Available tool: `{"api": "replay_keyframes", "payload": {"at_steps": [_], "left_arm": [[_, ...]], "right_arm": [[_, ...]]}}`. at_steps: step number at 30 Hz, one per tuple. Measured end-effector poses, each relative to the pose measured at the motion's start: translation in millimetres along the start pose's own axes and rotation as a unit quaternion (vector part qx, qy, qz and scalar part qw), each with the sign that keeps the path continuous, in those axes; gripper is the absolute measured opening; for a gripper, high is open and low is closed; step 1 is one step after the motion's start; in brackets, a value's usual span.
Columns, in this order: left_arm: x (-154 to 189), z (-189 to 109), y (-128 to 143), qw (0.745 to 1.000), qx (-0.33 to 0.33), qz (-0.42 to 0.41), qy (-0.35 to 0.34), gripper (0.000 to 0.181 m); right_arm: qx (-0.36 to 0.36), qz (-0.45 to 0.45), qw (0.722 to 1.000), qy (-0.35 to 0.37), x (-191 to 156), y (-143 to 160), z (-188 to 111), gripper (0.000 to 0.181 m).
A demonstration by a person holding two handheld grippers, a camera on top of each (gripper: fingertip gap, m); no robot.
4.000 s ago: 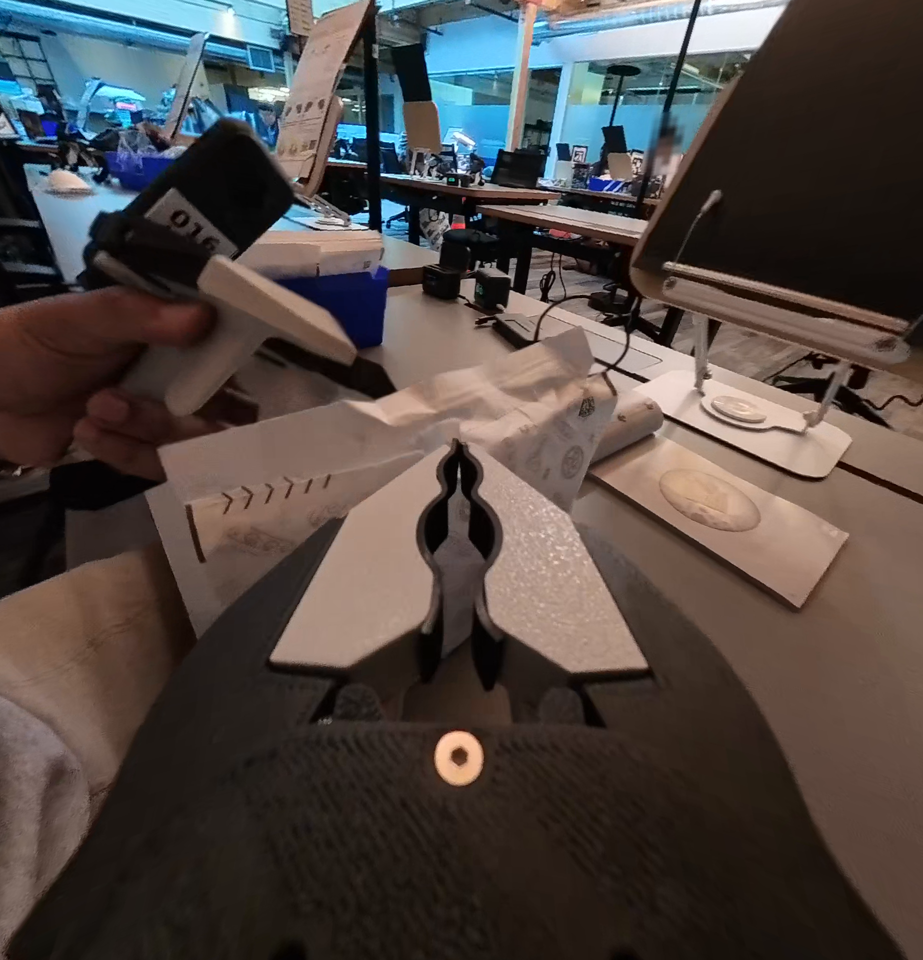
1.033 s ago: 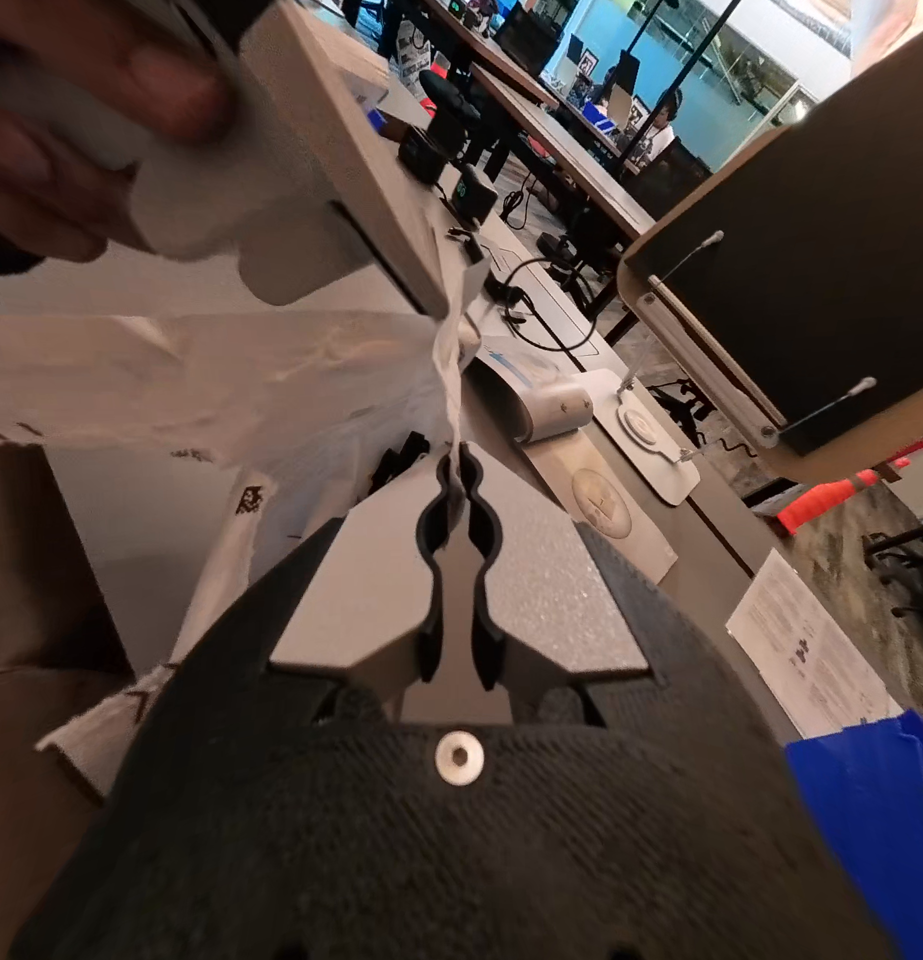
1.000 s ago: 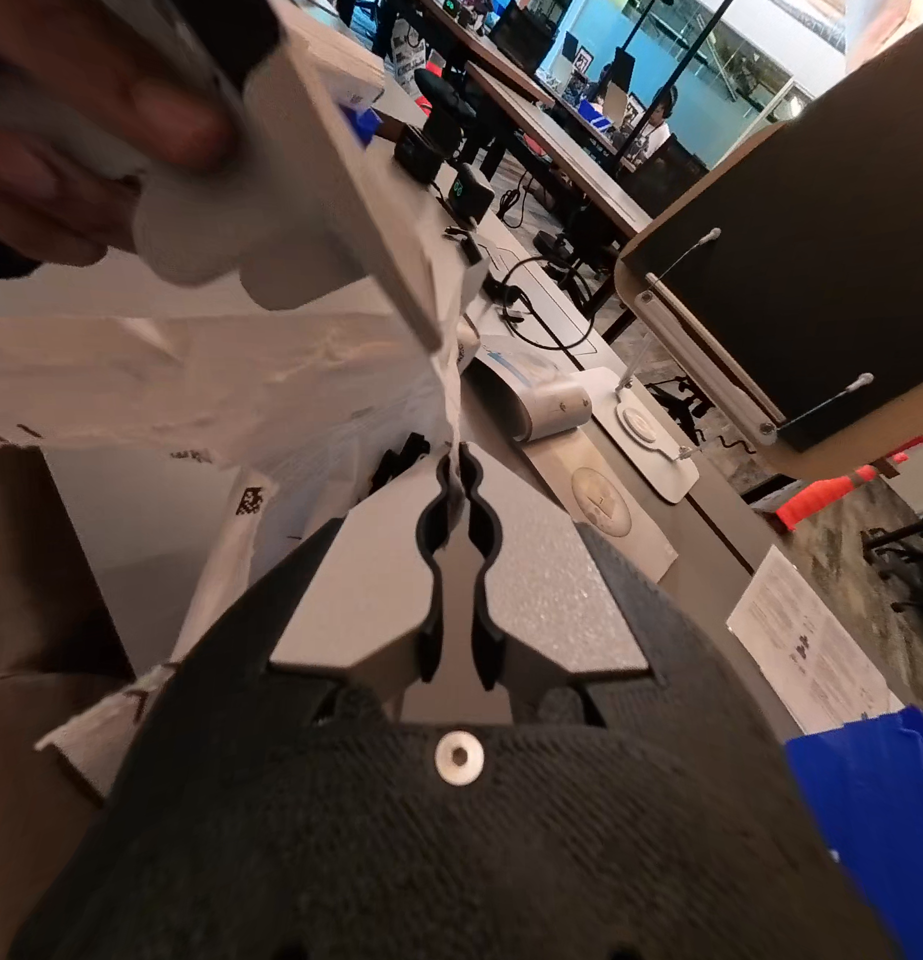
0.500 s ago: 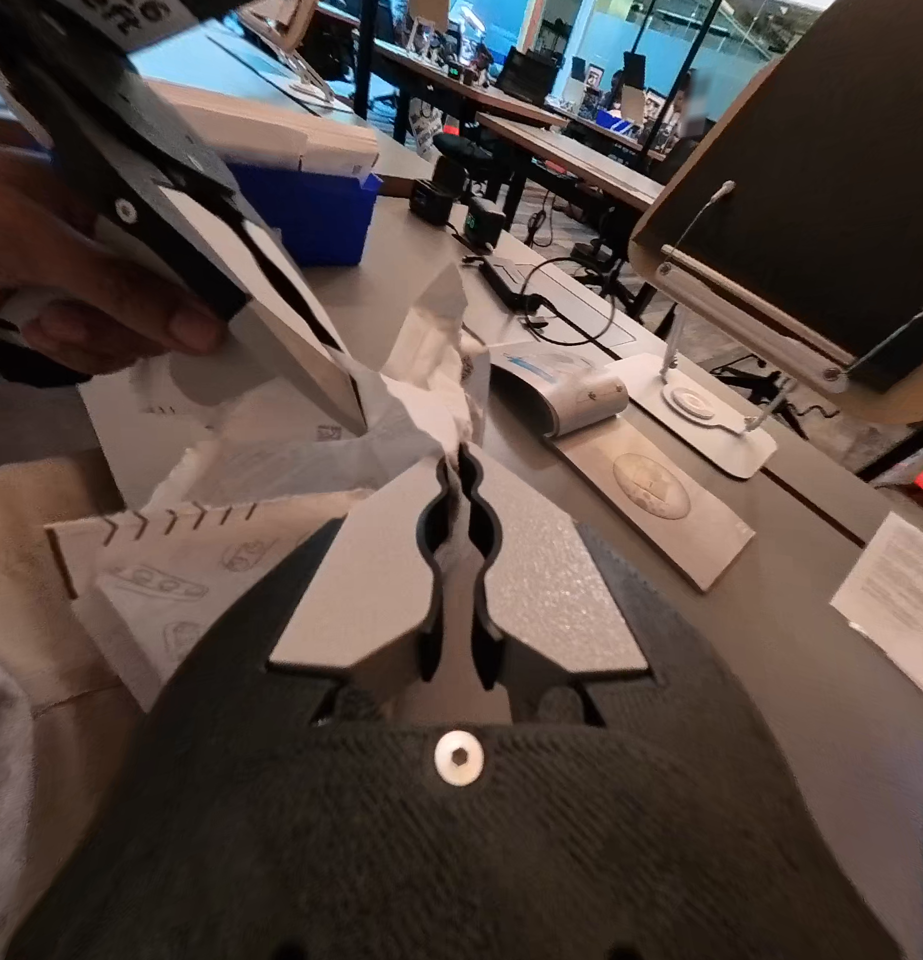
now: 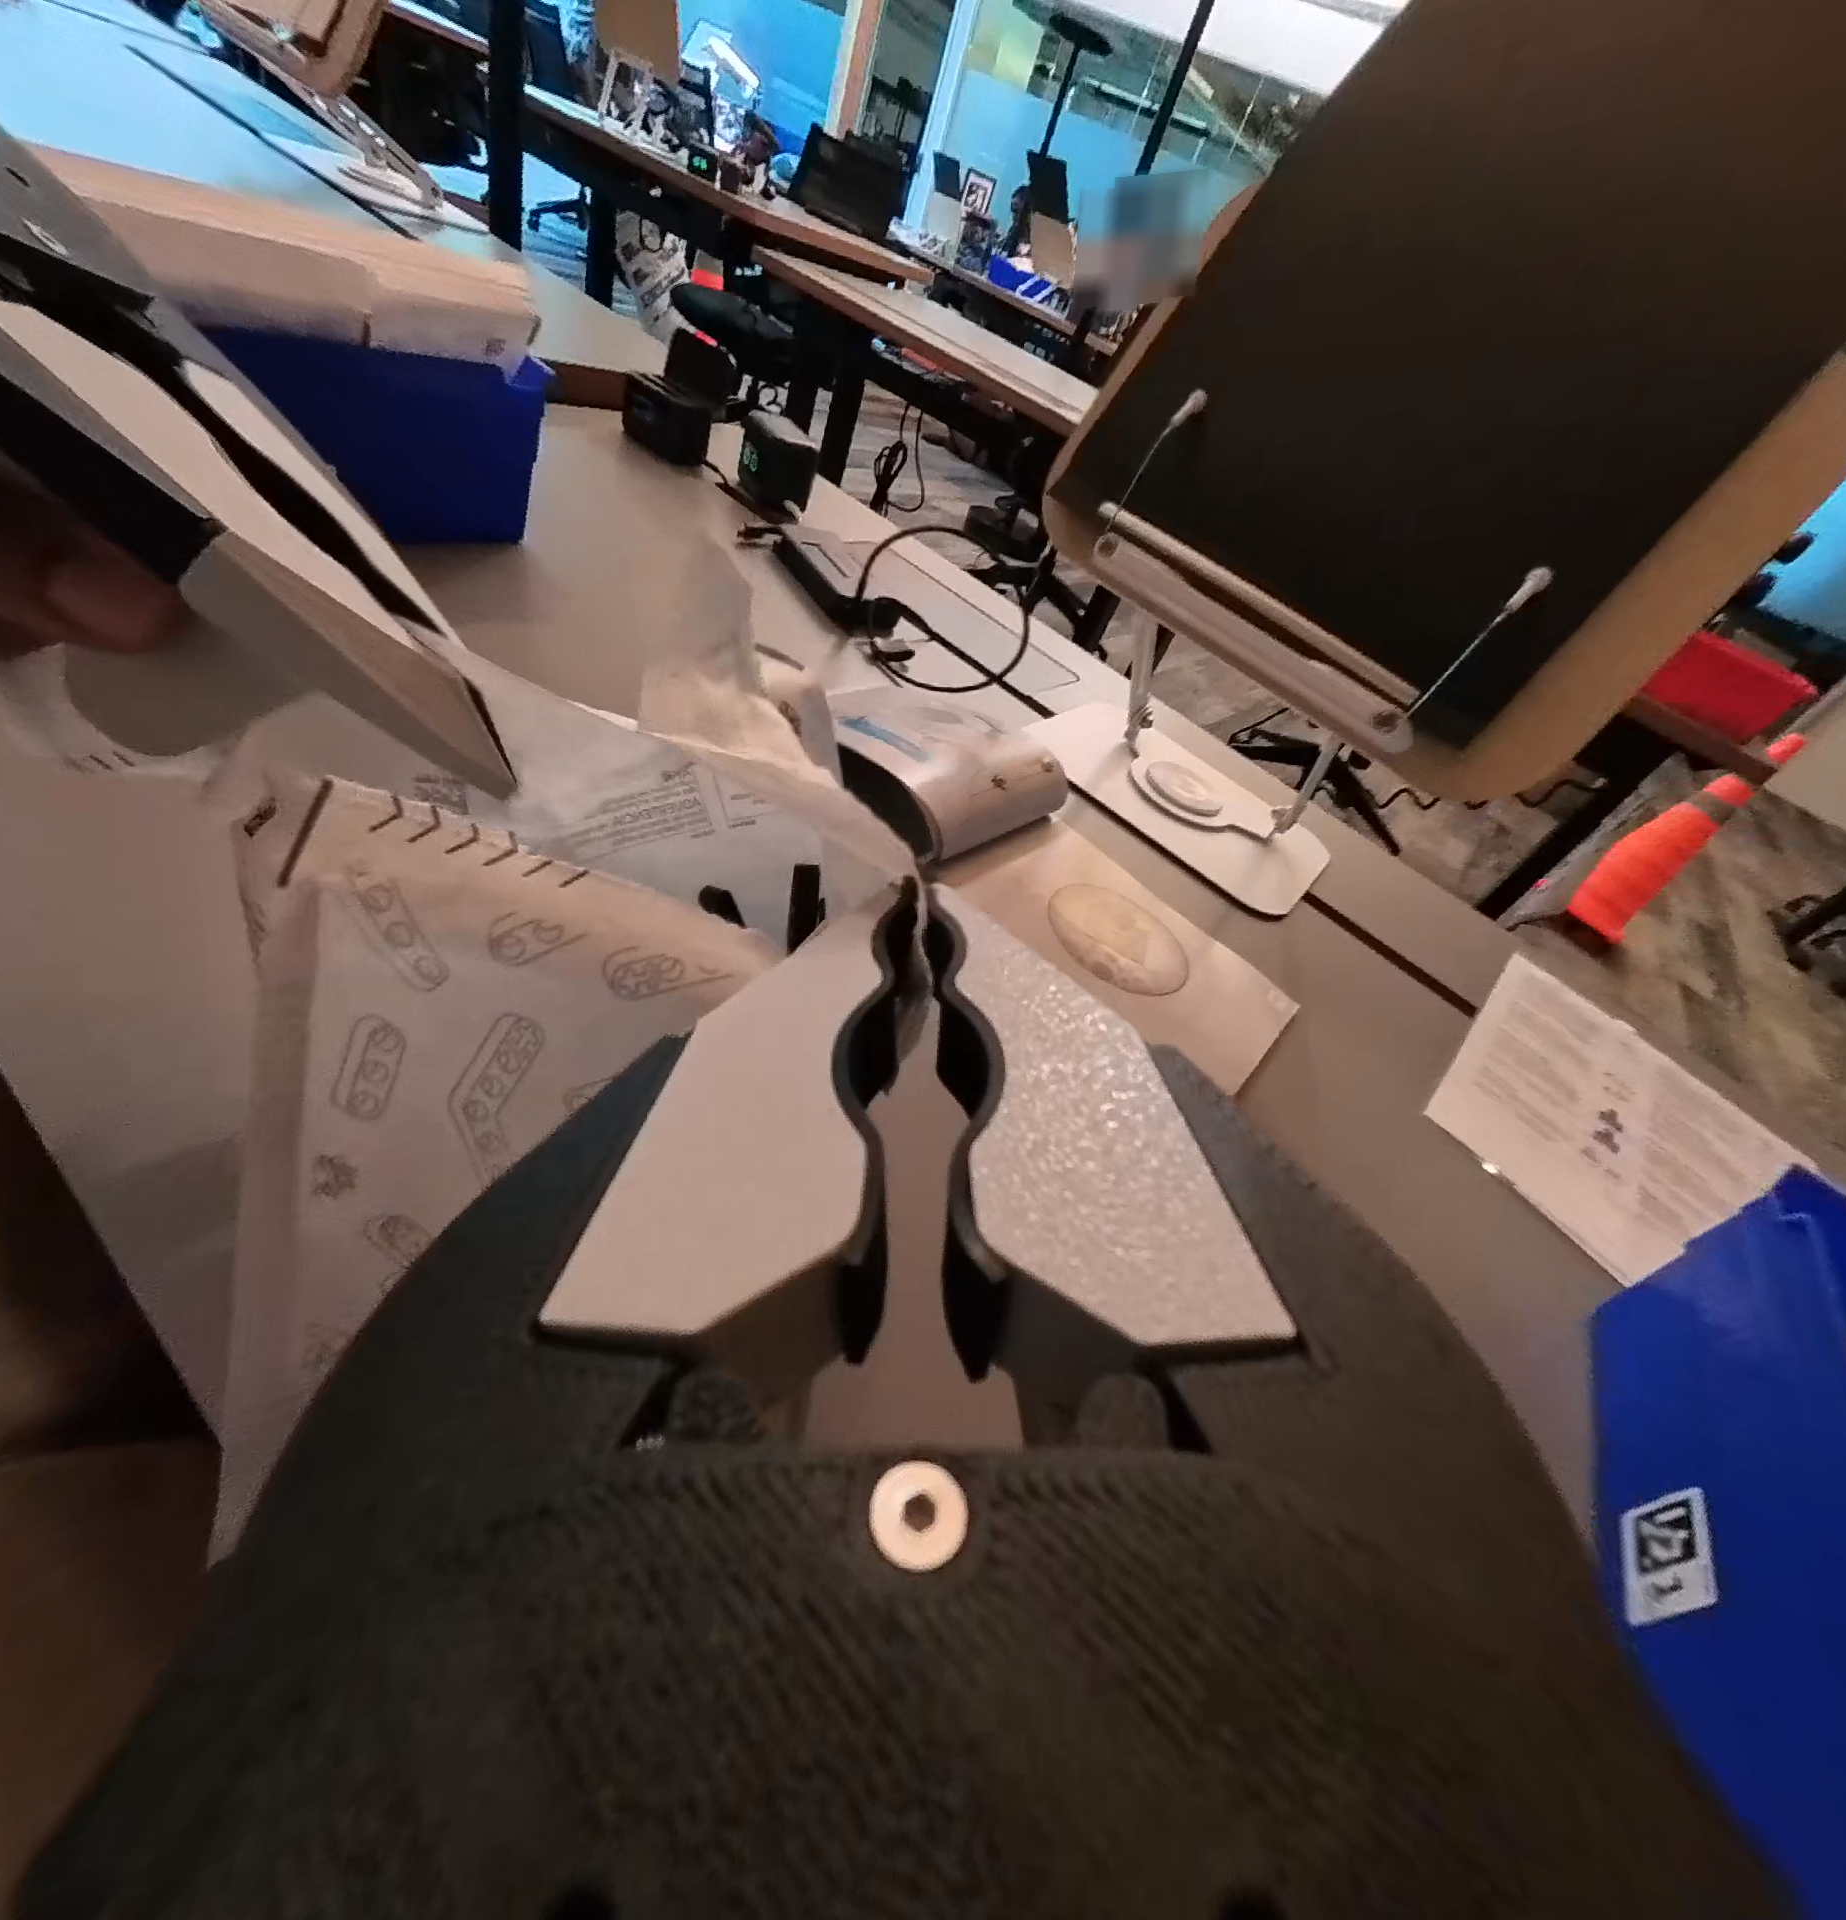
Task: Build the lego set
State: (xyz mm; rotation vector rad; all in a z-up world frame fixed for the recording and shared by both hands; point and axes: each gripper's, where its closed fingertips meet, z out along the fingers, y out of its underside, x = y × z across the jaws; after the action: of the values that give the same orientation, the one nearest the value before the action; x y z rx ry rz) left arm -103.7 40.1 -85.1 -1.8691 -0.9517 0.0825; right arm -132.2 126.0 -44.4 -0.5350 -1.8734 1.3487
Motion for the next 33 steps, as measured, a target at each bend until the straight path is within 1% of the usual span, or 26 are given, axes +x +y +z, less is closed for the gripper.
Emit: {"api": "replay_keyframes", "payload": {"at_steps": [1,6,10,13,16,20,25,28,33], "left_arm": [[0,-1,-1,1.000,0.002,0.001,-0.002,0.000],[-3,-5,-2,1.000,0.006,-0.001,-0.008,0.000],[-4,-7,-4,1.000,0.015,0.002,-0.011,0.000],[-2,-9,-12,0.999,0.041,0.005,-0.005,0.000],[5,-7,-14,0.999,0.046,0.002,0.013,0.000],[8,-2,-13,0.999,0.041,0.013,0.011,0.000],[8,2,-12,0.999,0.041,0.008,0.014,0.000],[7,1,-13,0.999,0.045,0.005,0.015,0.000],[11,0,-13,0.999,0.046,0.005,0.023,0.000]], "right_arm": [[0.003,0.002,1.000,0.009,4,-2,-2,0.000],[0.015,0.054,0.998,0.000,9,-1,-5,0.000],[0.018,0.029,0.999,0.010,8,-2,-5,0.000],[0.038,0.006,0.999,-0.010,2,-5,-7,0.000],[0.046,-0.005,0.999,-0.021,-7,-4,-6,0.000],[0.063,-0.022,0.997,-0.029,-16,-11,-8,0.000],[0.063,-0.002,0.997,-0.047,-18,-7,-6,0.001],[0.073,0.026,0.995,-0.061,-16,-8,-8,0.003],[0.112,0.063,0.987,-0.099,-20,-19,-16,0.006]]}}
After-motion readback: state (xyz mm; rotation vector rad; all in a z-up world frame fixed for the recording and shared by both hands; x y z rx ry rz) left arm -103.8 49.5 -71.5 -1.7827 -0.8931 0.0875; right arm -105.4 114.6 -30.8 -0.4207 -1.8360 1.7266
